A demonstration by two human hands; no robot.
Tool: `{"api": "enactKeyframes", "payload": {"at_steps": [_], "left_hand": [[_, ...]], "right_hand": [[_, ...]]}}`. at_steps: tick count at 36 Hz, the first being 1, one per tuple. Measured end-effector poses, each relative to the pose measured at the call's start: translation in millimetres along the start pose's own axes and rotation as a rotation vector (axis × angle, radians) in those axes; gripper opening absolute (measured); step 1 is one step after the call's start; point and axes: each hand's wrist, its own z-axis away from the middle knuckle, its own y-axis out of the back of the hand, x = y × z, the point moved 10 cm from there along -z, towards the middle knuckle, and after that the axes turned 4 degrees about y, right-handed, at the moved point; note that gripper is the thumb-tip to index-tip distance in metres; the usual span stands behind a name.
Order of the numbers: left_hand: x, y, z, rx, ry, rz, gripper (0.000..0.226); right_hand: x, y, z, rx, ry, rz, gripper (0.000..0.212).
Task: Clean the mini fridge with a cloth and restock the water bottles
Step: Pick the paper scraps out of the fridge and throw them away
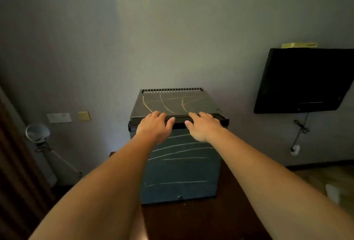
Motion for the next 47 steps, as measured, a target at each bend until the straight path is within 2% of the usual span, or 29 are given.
{"api": "enactKeyframes", "payload": {"at_steps": [6,11,14,29,33,36,41,44,47], "left_hand": [[1,-34,-3,0.012,0.016,-0.045,0.053],[-3,-44,3,0.097,0.023,-0.082,0.056],[-5,-46,5,0.128,0.025,-0.097,0.057],[-12,-50,14,0.039,0.037,-0.048,0.071],[-12,-47,33,0.068,-0.038,-0.136,0.066],[-11,-32,51,0.159,-0.139,-0.215,0.063],[-39,-1,77,0.273,-0.152,-0.238,0.06],[-58,5,88,0.227,-0.128,-0.156,0.061],[-63,8,101,0.175,-0.188,-0.033,0.06]], "right_hand": [[10,-35,-14,-0.044,0.03,0.009,0.06],[12,-42,-20,0.088,0.066,-0.016,0.064],[12,-46,-21,0.1,0.066,-0.068,0.066],[12,-48,-15,0.09,0.041,-0.088,0.066],[11,-52,-5,0.131,0.024,-0.067,0.067],[8,-51,8,0.205,0.021,-0.016,0.066],[-35,-51,36,0.349,0.181,0.029,0.058],[-71,-55,47,0.357,0.289,-0.007,0.054],[-100,-64,56,0.31,0.35,-0.041,0.055]]}}
